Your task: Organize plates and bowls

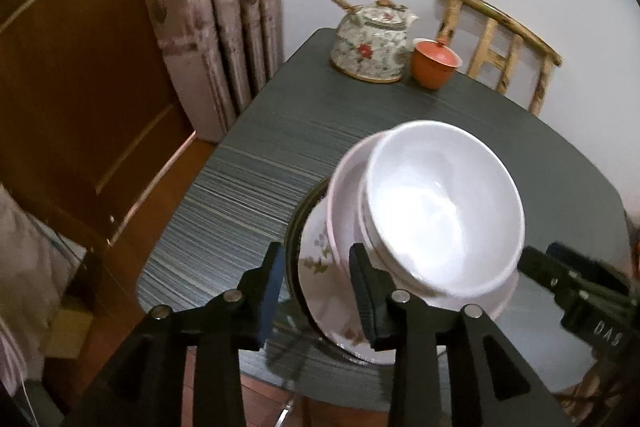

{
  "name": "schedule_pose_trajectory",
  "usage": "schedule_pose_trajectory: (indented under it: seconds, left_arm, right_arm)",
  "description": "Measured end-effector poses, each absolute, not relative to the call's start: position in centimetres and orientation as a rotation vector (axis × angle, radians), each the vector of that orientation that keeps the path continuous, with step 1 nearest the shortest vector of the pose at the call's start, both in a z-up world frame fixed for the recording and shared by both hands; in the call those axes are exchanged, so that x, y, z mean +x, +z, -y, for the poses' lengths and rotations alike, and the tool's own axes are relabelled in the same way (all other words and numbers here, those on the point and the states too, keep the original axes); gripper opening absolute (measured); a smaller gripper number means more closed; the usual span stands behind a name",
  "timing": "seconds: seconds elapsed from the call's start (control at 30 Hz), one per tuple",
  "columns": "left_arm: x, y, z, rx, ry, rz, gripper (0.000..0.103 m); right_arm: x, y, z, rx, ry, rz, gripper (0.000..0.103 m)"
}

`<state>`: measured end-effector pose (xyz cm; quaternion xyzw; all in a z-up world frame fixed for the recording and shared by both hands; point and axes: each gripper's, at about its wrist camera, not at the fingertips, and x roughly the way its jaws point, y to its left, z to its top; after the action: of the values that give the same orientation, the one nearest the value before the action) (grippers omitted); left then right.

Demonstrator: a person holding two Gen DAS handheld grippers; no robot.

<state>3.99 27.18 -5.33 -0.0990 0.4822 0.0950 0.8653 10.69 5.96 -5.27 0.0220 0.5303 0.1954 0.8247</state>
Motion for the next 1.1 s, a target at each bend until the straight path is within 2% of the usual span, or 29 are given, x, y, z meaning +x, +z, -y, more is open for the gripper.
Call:
schedule_pose_trajectory:
  seconds: [0.1,0.6,0.67,0.77,0.83,1.1]
  left_arm:
    - [2.7,-4.9,-26.2,-0.155,0.177,-0.989,0.040]
    - [-2.9,-4.9,-21.0,-0.013,0.190,-0.959,0.041]
    - [-3.2,-4.9,-20.1,0.005,0.180,-0.953,0.044]
    - [-3.7,-4.9,-19.4,0.005,0.169,-0.945,0.046]
    - [-3.9,-5.0,-19.0,0.008,0.177,-0.942,0.047]
    - [-4.0,-5.5,-18.5,0.021,0.225,-0.938,0.051]
  right_arm:
    - [9.6,-4.8,-5.4,0.044,0.417,-1.091,0.062]
    - [2.5,-5.4,-3.2,0.012,0.402,-0.994,0.068]
    - [1.4,-5.6,-3.3,0.001,0.416,-0.980,0.076]
    - [0.1,-5.4,-3.5,-0.021,0.426,-0.952,0.077]
    - [-0.7,-5.4,-3.6,-0.040,0.434,-0.941,0.082]
    - [-1.4,-5.5,-3.1,-0.038,0.426,-0.929,0.087]
